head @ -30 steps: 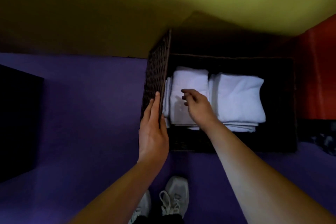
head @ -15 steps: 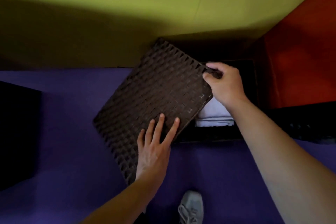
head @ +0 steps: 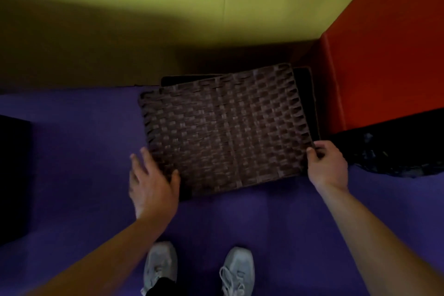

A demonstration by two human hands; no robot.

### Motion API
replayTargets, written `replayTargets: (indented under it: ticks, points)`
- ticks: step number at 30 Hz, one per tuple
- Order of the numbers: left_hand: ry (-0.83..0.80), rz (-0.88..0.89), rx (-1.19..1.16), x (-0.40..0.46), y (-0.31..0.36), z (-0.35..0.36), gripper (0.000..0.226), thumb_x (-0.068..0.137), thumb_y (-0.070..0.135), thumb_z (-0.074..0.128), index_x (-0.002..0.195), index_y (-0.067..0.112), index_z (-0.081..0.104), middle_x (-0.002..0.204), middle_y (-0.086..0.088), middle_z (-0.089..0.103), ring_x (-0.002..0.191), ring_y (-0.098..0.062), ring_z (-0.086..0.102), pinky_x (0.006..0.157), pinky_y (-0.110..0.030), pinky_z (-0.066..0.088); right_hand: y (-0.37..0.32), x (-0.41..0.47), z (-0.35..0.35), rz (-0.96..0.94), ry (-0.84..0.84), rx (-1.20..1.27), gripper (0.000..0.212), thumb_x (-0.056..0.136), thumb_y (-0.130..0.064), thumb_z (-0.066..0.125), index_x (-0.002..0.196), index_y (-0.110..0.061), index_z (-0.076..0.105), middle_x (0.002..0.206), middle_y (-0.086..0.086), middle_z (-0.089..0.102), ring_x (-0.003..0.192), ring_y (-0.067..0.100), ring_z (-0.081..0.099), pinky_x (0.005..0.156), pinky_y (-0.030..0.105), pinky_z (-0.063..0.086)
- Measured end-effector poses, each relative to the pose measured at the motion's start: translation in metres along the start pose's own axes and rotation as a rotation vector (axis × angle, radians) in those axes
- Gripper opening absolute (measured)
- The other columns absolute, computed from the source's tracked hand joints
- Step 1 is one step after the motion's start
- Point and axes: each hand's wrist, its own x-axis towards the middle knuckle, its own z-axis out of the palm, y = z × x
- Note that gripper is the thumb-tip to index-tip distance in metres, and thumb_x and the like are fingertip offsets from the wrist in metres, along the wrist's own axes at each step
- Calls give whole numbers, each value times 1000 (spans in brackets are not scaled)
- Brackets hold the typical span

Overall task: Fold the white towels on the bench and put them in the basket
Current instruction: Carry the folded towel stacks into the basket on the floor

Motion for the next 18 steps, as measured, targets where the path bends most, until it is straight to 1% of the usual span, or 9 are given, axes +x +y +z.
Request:
replayTargets:
  ticks: [1, 2, 4, 5, 7, 9, 11, 15, 18]
  points:
    - [-39, -68, -151, -1, -1, 0, 86, 98, 37, 57, 161, 16, 1, 165, -15, 14, 146, -40, 28, 114, -55, 32, 6, 0, -1, -21, 17, -32, 27, 100, -30, 55, 124, -17, 61, 120, 8, 61, 104, 29, 61, 83, 38, 50]
    - [-66, -75, -260, -1, -1, 2, 83, 99, 32, 58, 160, 15, 6, 163, -12, 22, 144, -35, 33, 116, -50, 33, 10, -1, -1, -50, 36, -68, 27, 100, -30, 55, 123, -17, 62, 119, 10, 61, 103, 30, 61, 85, 40, 51]
    - [-36, -43, -386, 2, 1, 4, 72, 98, 23, 60, 158, 17, 20, 158, -7, 35, 143, -26, 38, 119, -46, 33, 15, -3, -1, -125, 96, -139, 27, 99, -29, 56, 122, -15, 64, 116, 12, 62, 104, 33, 60, 87, 44, 51]
    - [-4, -26, -422, 6, 4, 3, 69, 98, 20, 60, 157, 18, 24, 156, -4, 39, 143, -24, 39, 119, -46, 33, 17, -3, -1, -137, 127, -148, 28, 99, -28, 57, 122, -14, 65, 115, 13, 62, 104, 33, 59, 85, 40, 49]
    - [12, 16, -442, 15, 13, 1, 67, 98, 16, 59, 156, 20, 27, 156, 0, 40, 142, -20, 39, 120, -45, 33, 20, -4, -3, -102, 156, -102, 29, 99, -26, 58, 122, -12, 66, 115, 13, 63, 103, 31, 61, 79, 32, 44]
    - [-6, 39, -419, 27, 22, -1, 69, 98, 15, 59, 157, 20, 24, 157, 0, 37, 143, -19, 37, 120, -43, 31, 24, -4, -5, -97, 170, -64, 28, 98, -27, 60, 121, -13, 66, 115, 11, 65, 100, 28, 62, 79, 33, 47]
    - [-19, 26, -392, 34, 28, -1, 69, 99, 15, 59, 158, 18, 23, 157, -2, 36, 143, -21, 37, 119, -42, 32, 28, -4, -6, -98, 170, -63, 27, 96, -28, 61, 119, -14, 67, 114, 11, 63, 97, 28, 62, 79, 36, 49]
    - [-20, -2, -365, 33, 30, -2, 71, 100, 14, 57, 160, 16, 18, 160, -5, 32, 145, -24, 35, 118, -40, 30, 28, -8, -7, -73, 157, -77, 26, 96, -26, 61, 119, -12, 67, 114, 11, 64, 100, 29, 61, 75, 31, 42]
    - [-46, 11, -339, 28, 31, -6, 75, 100, 14, 57, 161, 16, 13, 162, -6, 27, 147, -25, 30, 118, -41, 27, 25, -11, -8, -54, 123, -86, 31, 98, -27, 58, 125, -13, 63, 118, 11, 62, 103, 28, 60, 77, 30, 41]
